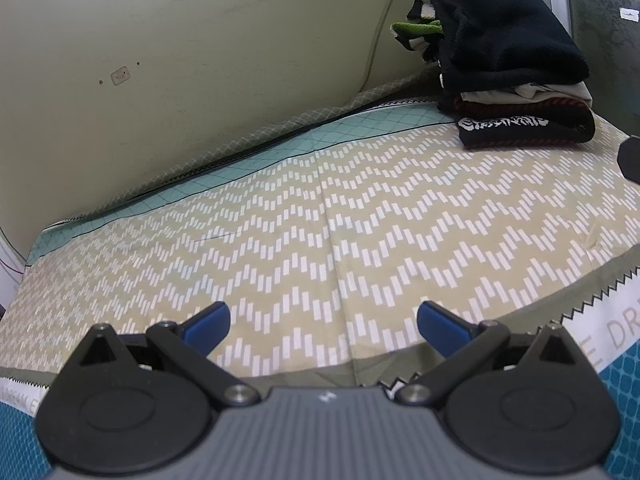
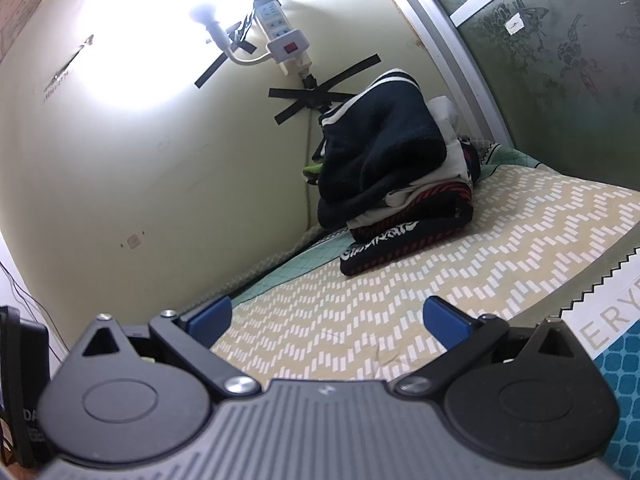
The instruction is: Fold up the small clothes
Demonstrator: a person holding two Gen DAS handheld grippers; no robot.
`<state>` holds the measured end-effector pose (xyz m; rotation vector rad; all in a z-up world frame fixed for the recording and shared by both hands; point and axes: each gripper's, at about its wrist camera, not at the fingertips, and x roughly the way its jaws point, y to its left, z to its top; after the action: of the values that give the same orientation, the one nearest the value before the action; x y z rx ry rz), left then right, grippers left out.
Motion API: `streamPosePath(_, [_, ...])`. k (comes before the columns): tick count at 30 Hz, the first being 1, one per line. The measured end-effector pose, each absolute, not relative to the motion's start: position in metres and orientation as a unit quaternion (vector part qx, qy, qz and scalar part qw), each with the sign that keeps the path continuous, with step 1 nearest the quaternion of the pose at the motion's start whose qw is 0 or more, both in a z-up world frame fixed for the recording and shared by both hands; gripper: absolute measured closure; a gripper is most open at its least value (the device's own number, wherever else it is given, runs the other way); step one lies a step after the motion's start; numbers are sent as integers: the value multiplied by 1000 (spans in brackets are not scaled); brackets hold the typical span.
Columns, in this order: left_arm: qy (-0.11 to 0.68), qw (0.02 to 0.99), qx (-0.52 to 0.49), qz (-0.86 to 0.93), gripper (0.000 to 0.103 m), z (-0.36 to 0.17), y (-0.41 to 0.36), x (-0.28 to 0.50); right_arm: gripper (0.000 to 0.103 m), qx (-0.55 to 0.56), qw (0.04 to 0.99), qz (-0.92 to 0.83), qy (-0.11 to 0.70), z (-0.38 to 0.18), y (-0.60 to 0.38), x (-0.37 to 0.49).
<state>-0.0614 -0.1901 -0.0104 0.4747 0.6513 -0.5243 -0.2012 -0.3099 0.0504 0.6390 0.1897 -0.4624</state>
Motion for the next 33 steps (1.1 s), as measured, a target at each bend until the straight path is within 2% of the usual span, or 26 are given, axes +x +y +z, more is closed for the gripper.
streamPosePath(33, [330, 873, 228, -278, 0, -14, -185, -61, 6, 311, 919, -225, 93, 51, -309, -201])
